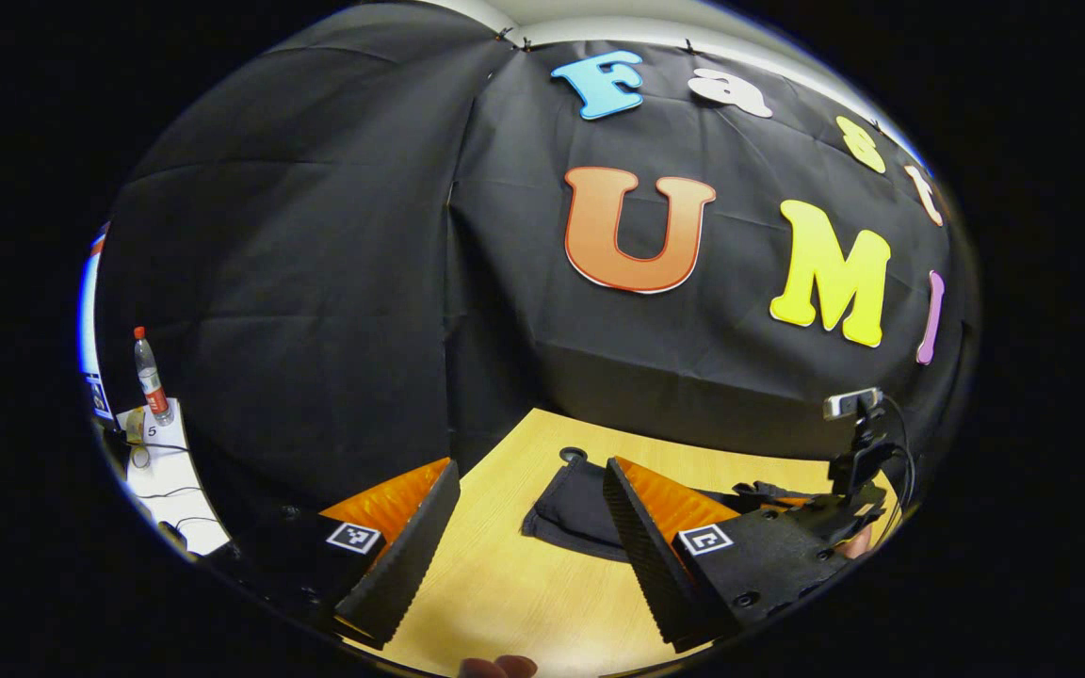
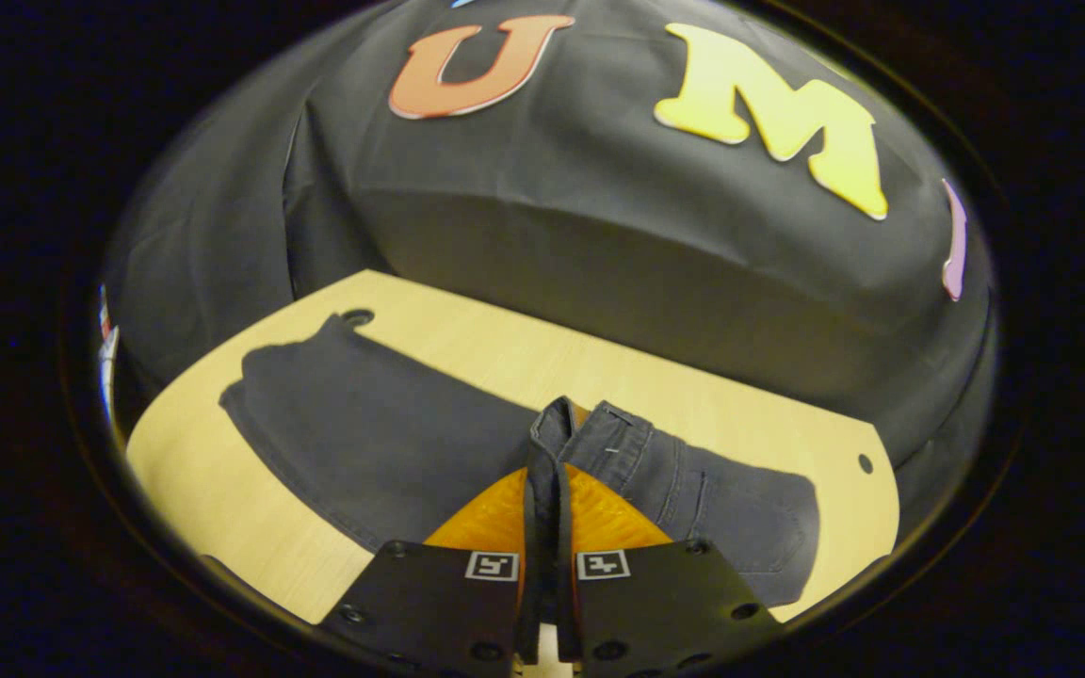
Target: Grasp the waist and the cuffs of the jeans and fold them to make the two legs overlap; first hold the waist and fold one-third of the jeans toward the cuffs, then hold the cuffs and fold the remaining one-third in the same direction to finish folding.
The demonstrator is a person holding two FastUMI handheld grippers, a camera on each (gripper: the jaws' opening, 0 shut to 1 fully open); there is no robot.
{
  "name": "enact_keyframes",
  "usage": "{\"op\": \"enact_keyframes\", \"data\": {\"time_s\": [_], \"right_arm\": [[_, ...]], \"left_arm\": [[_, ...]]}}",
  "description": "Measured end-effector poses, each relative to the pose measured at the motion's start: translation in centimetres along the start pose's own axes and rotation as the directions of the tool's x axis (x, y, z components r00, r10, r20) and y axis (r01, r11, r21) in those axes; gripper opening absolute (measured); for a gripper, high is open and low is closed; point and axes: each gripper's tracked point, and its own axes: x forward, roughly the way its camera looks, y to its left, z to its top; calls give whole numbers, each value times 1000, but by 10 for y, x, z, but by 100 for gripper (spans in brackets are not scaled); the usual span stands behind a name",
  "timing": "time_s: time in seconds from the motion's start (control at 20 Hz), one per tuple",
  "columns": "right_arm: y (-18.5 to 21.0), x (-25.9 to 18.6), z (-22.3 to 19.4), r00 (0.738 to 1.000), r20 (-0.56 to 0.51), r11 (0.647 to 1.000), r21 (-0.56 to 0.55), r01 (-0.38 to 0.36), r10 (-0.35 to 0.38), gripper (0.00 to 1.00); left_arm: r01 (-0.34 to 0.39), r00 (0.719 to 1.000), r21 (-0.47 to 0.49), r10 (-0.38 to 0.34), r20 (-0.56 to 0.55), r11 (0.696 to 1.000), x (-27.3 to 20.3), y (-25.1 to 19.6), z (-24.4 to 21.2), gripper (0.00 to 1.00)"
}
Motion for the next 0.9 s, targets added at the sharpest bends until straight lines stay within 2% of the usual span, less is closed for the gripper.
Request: {"op": "enact_keyframes", "data": {"time_s": [0.1, 0.2, 0.3, 0.35, 0.45, 0.5, 0.55, 0.65, 0.7, 0.75, 0.8, 0.85, 0.9], "right_arm": [[10, 12, -17, 999, -38, 999, -51, 0, -2, 8], [31, 14, -23, 994, -69, 996, -38, -87, 84, 10], [32, 7, -19, 991, -60, 992, -45, -121, 118, 40], [34, 1, -15, 989, -53, 989, -42, -142, 139, 52], [38, -27, -5, 982, -38, 982, -11, -188, 187, 80], [33, -43, 4, 981, -18, 981, -6, -195, 195, 87], [26, -60, 16, 979, 11, 979, -1, -206, 206, 88], [8, -99, 37, 975, 60, 977, 5, -213, 212, 97], [-2, -115, 43, 974, 79, 977, 17, -214, 212, 95], [-15, -131, 50, 974, 93, 977, 34, -210, 206, 95], [-27, -146, 56, 974, 108, 977, 53, -205, 198, 95], [-41, -160, 61, 975, 121, 979, 68, -194, 185, 95], [-56, -174, 64, 977, 132, 981, 76, -176, 166, 94]], "left_arm": [[-1, 1000, -26, 1, -10, 1000, 3, 5, -3, 99], [14, 999, -74, -16, -29, 997, 8, 4, -11, 98], [24, 998, -111, -30, -54, 993, 17, 3, -22, 99], [35, 997, -125, -43, -66, 992, 23, 1, -27, 99], [69, 993, -154, -83, -87, 986, 34, -2, -41, 99], [90, 989, -178, -110, -104, 980, 41, -4, -48, 99], [104, 982, -207, -133, -132, 973, 49, -4, -60, 99], [96, 961, -286, -164, -223, 953, 62, -7, -89, 99], [94, 944, -340, -192, -268, 936, 72, -10, -102, 99], [94, 923, -427, -239, -300, 899, 78, -18, -114, 99], [79, 903, -529, -286, -322, 845, 85, -28, -126, 99], [53, 886, -630, -327, -329, 775, 89, -35, -136, 99], [16, 872, -725, -365, -327, 689, 93, -41, -138, 99]]}}
